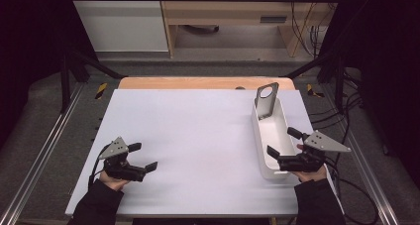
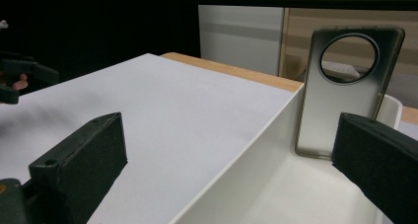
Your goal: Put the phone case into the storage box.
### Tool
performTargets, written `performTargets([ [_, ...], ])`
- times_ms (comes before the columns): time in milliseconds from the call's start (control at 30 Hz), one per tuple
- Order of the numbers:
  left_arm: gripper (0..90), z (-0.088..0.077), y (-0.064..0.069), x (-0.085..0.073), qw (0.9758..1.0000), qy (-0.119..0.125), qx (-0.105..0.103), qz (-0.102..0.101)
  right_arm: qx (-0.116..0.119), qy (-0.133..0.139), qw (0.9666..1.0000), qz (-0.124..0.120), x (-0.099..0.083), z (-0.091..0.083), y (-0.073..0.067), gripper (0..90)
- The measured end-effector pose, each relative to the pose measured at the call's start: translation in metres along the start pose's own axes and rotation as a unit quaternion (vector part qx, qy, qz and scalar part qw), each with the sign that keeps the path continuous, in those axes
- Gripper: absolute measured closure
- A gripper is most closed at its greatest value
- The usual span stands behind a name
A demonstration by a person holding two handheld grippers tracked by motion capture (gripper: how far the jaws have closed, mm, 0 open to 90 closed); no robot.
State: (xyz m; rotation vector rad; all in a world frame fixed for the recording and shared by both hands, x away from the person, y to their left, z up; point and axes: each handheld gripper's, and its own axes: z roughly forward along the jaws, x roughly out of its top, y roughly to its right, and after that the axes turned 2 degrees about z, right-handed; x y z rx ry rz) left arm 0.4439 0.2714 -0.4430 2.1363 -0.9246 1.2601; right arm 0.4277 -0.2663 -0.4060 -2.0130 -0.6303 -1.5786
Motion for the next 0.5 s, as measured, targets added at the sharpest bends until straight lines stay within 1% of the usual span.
performTargets([
  [100, 0.3, -0.0007, 0.0004, -0.0002, 1.0000, 0.002, 0.000, 0.001, 0.003, -0.002, 1.0000, 0.004, -0.0054, -0.0029, 0.0026, 0.4],
  [200, 0.2, -0.0021, 0.0007, 0.0000, 1.0000, 0.008, 0.002, 0.001, 0.003, 0.004, 1.0000, 0.008, -0.0086, -0.0048, 0.0044, 0.4],
  [367, 0.3, -0.0028, 0.0004, 0.0001, 0.9999, 0.011, 0.001, 0.001, 0.004, 0.011, 0.9998, 0.016, -0.0110, -0.0079, 0.0064, 0.4],
  [400, 0.3, -0.0025, 0.0007, 0.0001, 0.9999, 0.012, 0.001, 0.002, 0.001, 0.012, 0.9998, 0.017, -0.0115, -0.0085, 0.0075, 0.4],
  [500, 0.2, -0.0029, 0.0007, 0.0003, 0.9999, 0.014, 0.001, 0.002, 0.002, 0.009, 0.9998, 0.017, -0.0121, -0.0088, 0.0084, 0.4],
])
